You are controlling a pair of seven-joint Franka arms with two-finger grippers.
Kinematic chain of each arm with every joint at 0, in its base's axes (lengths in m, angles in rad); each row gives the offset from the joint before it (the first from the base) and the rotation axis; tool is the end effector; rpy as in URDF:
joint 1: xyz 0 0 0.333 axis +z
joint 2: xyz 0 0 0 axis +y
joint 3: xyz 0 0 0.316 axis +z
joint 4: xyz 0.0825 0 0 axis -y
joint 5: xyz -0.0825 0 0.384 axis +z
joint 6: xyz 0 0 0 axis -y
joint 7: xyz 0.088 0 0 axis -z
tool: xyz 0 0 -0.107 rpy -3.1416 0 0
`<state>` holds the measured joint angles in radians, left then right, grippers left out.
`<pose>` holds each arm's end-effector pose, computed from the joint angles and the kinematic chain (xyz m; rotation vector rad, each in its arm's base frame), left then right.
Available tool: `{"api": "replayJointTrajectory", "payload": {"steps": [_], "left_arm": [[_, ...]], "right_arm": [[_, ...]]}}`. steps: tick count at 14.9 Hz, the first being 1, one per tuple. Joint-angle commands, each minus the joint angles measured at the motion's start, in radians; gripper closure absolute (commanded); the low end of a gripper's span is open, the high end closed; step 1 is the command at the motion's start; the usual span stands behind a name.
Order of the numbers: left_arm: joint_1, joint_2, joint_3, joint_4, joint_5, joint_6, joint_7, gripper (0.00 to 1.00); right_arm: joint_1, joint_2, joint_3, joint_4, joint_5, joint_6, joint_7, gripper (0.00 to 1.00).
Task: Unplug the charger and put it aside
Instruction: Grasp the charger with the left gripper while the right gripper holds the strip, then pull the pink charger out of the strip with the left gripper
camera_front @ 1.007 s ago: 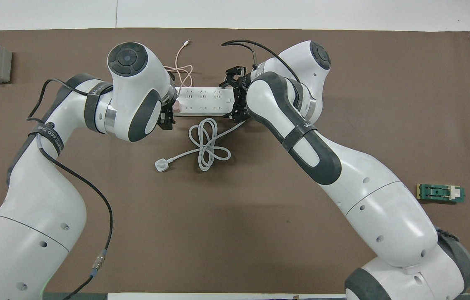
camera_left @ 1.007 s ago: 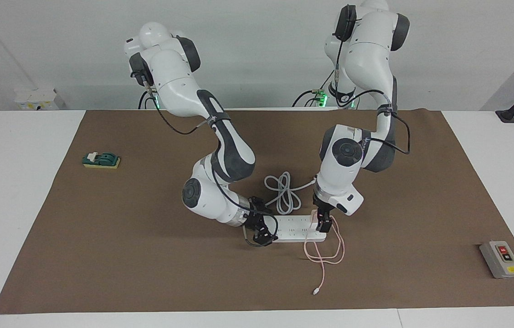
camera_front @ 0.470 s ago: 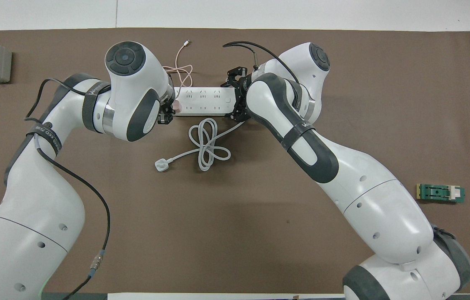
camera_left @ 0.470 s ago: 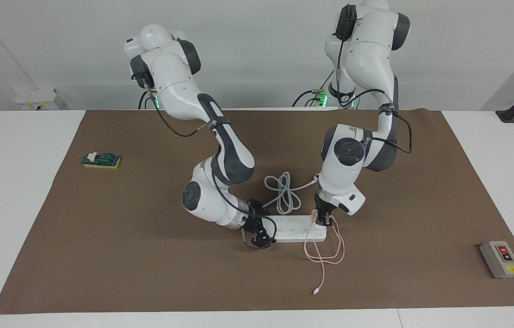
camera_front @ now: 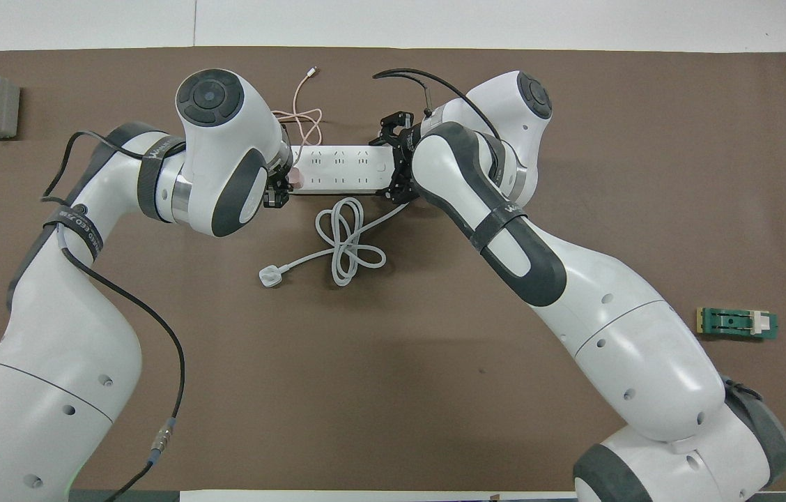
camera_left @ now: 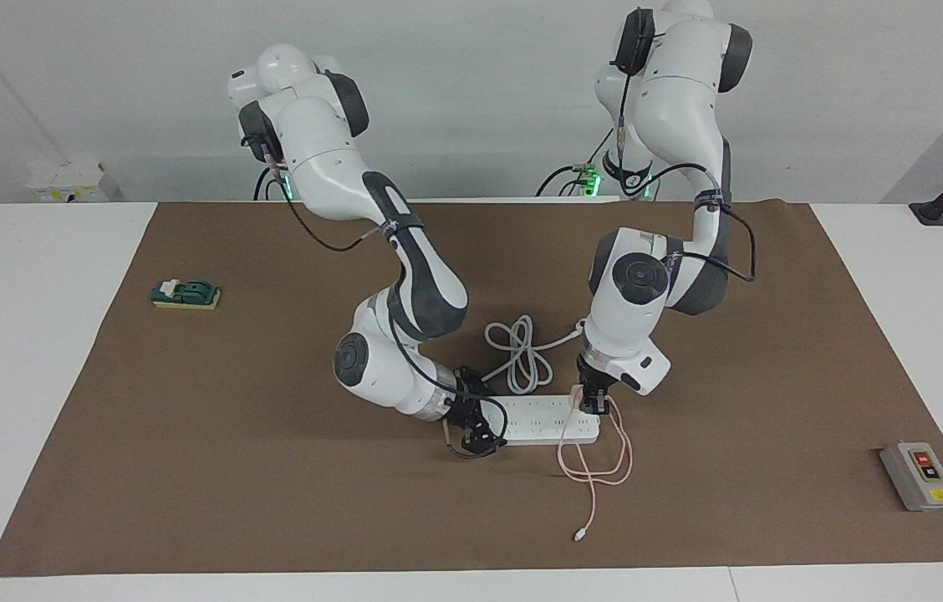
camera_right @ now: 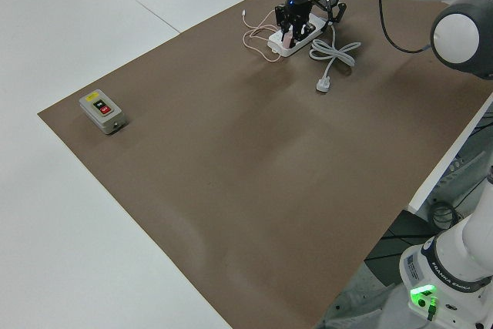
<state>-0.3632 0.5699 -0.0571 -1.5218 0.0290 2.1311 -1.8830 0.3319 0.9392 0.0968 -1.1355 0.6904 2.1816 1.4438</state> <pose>0.6478 -0.2812 0.3320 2.3144 2.0658 0.0174 0.7132 0.3248 0.2541 -1.9533 1.7115 0.6320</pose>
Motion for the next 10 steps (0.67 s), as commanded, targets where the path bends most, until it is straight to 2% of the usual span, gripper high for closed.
{"api": "replayJointTrajectory", "payload": {"steps": [1, 7, 10], "left_arm": [[0.015, -0.068, 0.008, -0.003, 0.031, -0.062, 0.013, 1.0], [0.102, -0.18, 0.006, 0.012, 0.019, -0.207, 0.166, 1.0], [0.193, -0.252, 0.005, 0.014, 0.015, -0.322, 0.367, 1.0]], "right_arm": [[0.012, 0.021, 0.001, 0.016, -0.003, 0.056, -0.034, 0.47], [0.012, 0.023, 0.001, 0.016, -0.005, 0.056, -0.034, 0.47], [0.012, 0.021, 0.001, 0.016, -0.002, 0.049, -0.031, 0.46]]}}
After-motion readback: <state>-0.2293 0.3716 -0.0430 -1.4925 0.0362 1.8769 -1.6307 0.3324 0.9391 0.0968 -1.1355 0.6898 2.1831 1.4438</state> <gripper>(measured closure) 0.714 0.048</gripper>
